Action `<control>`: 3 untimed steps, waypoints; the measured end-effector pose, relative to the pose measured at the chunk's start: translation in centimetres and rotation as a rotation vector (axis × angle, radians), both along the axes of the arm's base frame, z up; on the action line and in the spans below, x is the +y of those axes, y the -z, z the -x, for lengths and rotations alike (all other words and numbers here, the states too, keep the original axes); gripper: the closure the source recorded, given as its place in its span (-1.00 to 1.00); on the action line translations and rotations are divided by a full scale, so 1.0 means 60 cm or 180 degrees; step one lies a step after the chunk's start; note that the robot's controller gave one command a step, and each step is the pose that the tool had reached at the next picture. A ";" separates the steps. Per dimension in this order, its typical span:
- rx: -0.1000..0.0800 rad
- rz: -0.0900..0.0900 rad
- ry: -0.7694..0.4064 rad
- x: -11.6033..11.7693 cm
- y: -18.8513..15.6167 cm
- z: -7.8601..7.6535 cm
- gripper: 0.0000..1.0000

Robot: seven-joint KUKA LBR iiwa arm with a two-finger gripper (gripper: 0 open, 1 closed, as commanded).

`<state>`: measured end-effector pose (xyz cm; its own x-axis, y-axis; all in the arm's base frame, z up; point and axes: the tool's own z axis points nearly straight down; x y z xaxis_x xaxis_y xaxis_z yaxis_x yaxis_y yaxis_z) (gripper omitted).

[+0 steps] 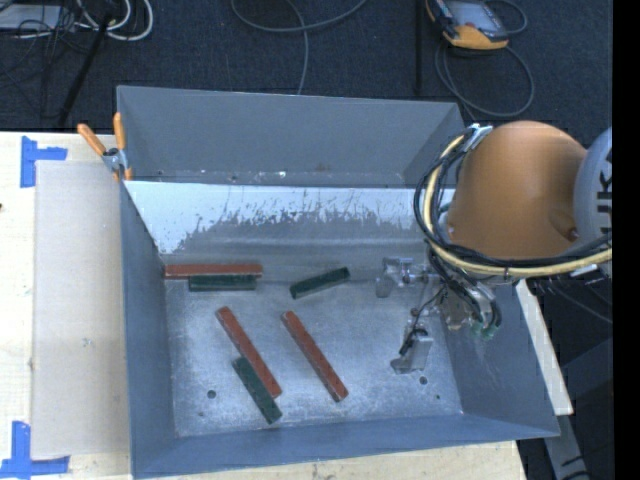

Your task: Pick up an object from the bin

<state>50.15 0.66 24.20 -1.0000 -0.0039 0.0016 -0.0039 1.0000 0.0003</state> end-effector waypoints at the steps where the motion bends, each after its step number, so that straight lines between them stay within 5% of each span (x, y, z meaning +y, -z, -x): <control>1: -0.0011 0.0000 0.0365 0.035 0.080 -0.005 -1.00; 2: 0.0004 0.0002 0.0355 0.117 0.138 0.016 -1.00; 3: 0.0002 0.0003 0.1455 0.086 0.150 0.016 -1.00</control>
Offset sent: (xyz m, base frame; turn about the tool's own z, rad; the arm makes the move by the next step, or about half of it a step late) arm -0.0097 0.0690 -0.0820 0.1141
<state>49.16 5.83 15.20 -0.8990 0.4379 0.0021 0.4379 0.8990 -0.0008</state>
